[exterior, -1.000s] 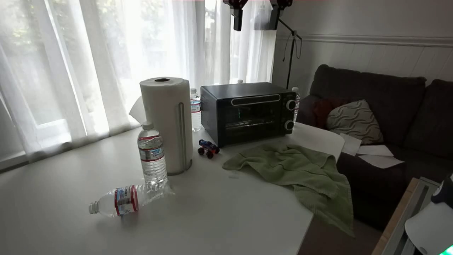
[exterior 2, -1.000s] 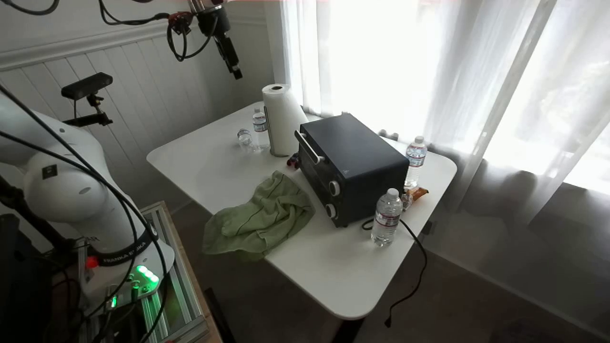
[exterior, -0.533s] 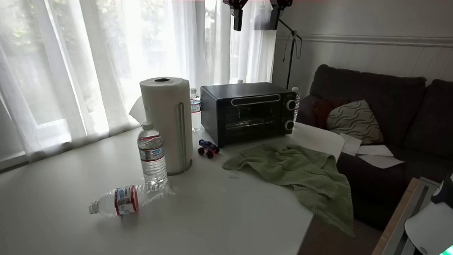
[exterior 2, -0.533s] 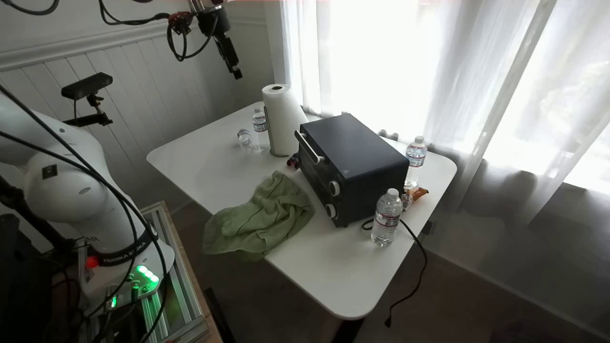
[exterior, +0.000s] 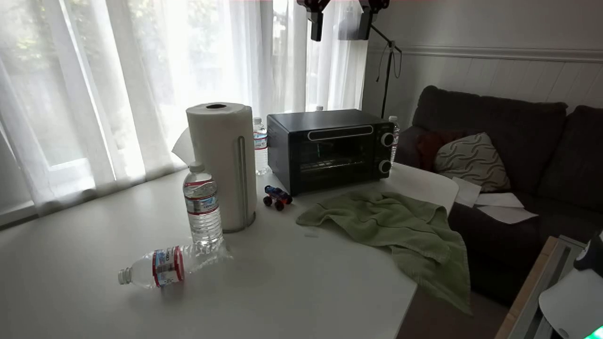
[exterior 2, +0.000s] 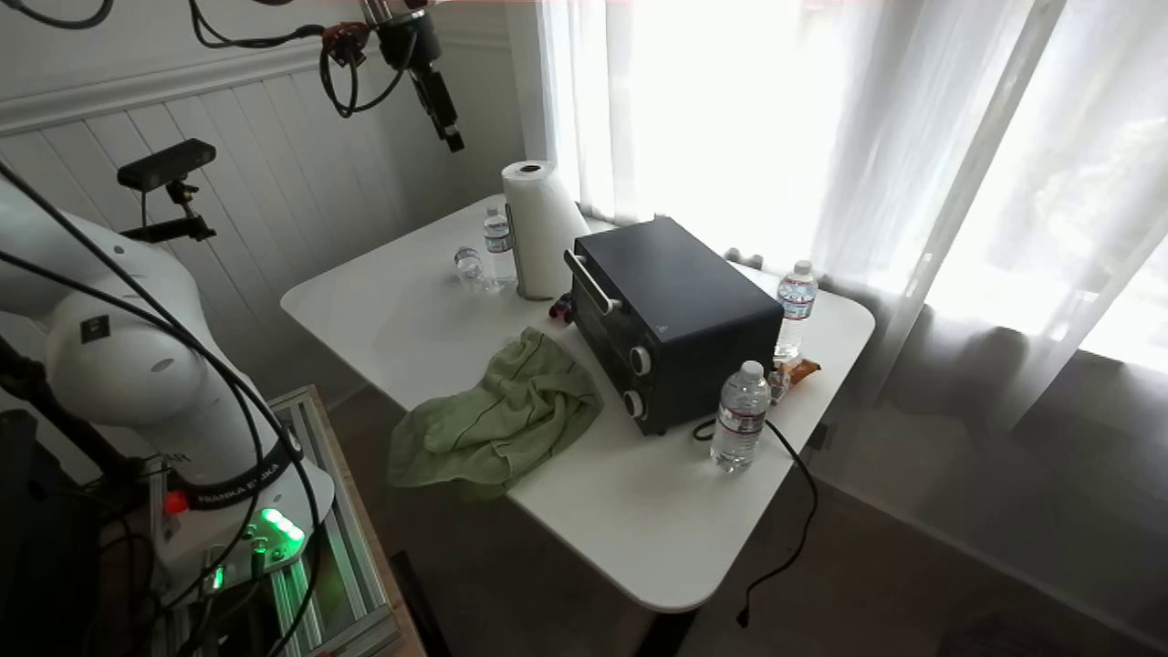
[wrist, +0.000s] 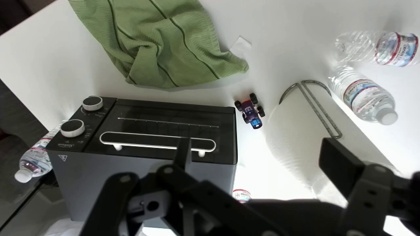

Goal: Remove the paper towel roll from the holder and put it on the table

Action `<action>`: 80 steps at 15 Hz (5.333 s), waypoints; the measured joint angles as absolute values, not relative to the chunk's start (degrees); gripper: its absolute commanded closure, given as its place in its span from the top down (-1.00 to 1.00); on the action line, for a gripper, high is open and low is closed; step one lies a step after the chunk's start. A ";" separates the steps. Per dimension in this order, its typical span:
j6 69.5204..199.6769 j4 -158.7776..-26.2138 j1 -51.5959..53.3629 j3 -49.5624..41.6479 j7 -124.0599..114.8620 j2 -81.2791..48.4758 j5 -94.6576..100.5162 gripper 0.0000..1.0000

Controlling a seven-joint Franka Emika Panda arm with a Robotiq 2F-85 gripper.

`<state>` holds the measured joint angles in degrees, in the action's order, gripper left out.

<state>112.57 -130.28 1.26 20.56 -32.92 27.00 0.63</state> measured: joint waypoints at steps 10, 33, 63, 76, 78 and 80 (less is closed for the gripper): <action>112.62 -129.79 2.16 20.67 -34.58 25.90 0.71 1.00; 128.93 -111.62 9.00 17.00 -64.96 -4.40 4.77 1.00; 130.58 -107.61 12.89 12.11 -65.30 -12.52 4.44 1.00; 127.08 -102.90 14.51 10.15 -67.34 -16.62 4.44 0.49; 125.85 -102.33 14.59 10.07 -67.35 -17.00 4.44 0.23; 125.39 -101.69 14.72 9.98 -67.35 -17.43 4.45 -0.07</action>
